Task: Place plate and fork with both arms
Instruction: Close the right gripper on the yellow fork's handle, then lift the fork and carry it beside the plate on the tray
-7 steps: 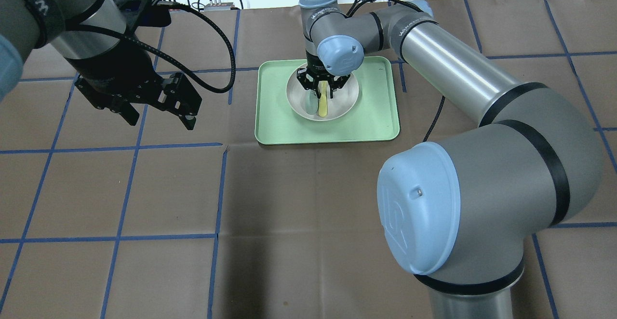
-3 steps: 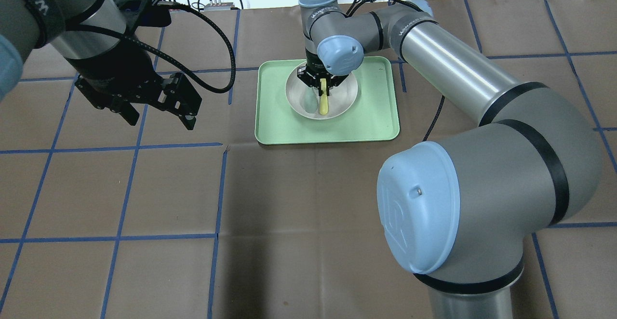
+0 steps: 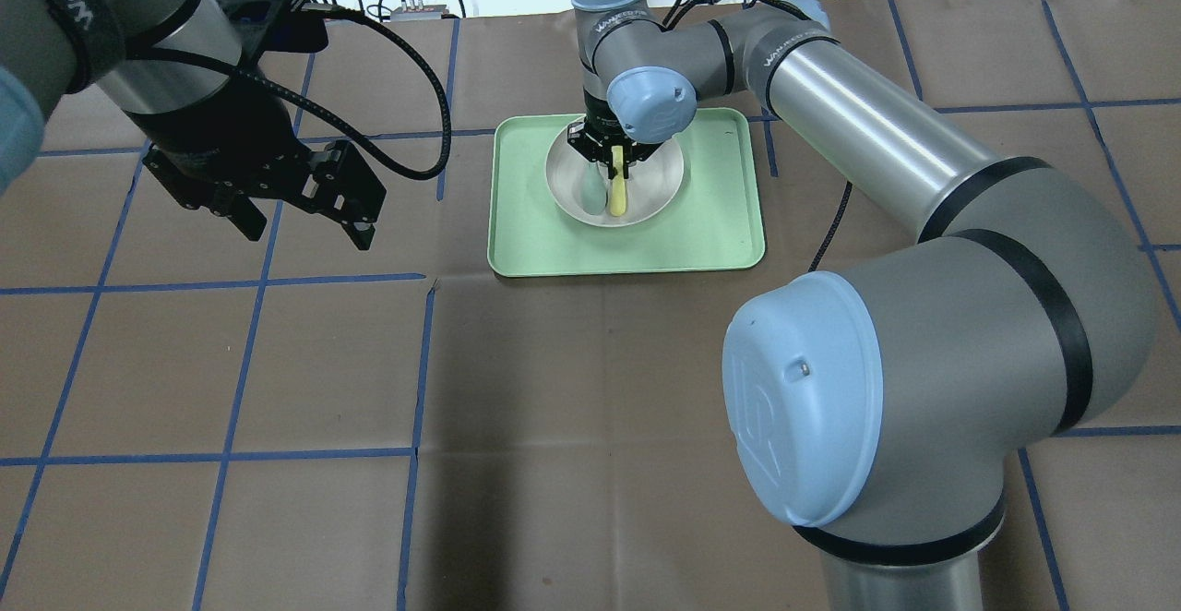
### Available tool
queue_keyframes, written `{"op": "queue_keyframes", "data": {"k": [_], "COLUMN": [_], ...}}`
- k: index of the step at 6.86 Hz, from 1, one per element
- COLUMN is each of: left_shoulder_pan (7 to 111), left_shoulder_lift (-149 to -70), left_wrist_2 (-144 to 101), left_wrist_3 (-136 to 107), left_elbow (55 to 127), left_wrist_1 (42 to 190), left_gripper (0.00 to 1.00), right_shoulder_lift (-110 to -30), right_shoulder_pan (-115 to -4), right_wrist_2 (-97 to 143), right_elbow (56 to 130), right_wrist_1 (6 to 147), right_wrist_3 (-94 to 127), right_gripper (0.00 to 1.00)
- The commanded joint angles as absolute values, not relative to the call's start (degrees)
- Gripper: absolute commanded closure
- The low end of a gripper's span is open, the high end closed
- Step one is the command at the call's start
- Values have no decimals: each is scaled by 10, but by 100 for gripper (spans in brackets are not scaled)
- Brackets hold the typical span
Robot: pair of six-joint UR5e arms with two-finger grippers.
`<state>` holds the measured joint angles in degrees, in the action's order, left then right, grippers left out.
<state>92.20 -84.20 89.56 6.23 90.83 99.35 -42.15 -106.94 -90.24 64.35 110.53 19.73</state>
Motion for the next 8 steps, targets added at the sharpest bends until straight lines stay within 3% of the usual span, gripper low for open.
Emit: {"op": "queue_keyframes", "data": {"k": [1, 6, 8], "left_shoulder_pan": [922, 922, 922], "left_shoulder_lift": [-842, -842, -842], "left_wrist_2": [896, 896, 897], "left_wrist_3": [64, 65, 66], "left_elbow": [908, 908, 909], "left_wrist_1": [993, 994, 994], "left_gripper": [0, 0, 0], "right_shoulder_lift": [-436, -515, -535], "right_shoulder_pan": [-1069, -1053, -1024], "right_wrist_2": [-902, -905, -909], "right_elbow": [643, 657, 696], "right_wrist_1": [1100, 1004, 1003], "right_wrist_3": [198, 182, 135], "right_gripper": [100, 100, 100]}}
